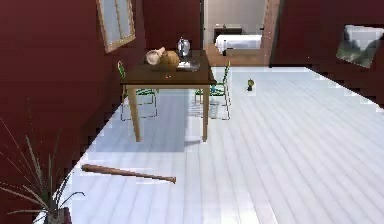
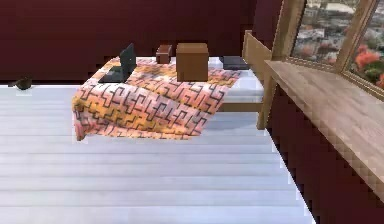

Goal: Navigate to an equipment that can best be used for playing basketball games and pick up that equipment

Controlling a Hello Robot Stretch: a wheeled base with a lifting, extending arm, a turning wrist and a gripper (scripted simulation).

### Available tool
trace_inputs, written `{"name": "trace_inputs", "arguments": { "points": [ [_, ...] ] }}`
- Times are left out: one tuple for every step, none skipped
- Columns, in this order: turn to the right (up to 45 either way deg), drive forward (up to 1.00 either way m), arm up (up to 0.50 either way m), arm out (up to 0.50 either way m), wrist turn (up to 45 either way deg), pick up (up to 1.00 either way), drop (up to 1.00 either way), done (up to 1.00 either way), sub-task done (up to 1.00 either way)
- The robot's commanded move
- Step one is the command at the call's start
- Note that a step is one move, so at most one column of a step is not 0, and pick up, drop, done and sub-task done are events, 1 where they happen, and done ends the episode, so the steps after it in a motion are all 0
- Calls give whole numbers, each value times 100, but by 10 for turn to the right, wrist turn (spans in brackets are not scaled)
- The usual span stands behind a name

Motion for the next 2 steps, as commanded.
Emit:
{"name": "trace_inputs", "arguments": {
  "points": [
    [180, 0, 0, 0, 0, 0, 0, 0, 0],
    [0, 100, 0, 0, 0, 0, 0, 0, 0]
  ]
}}
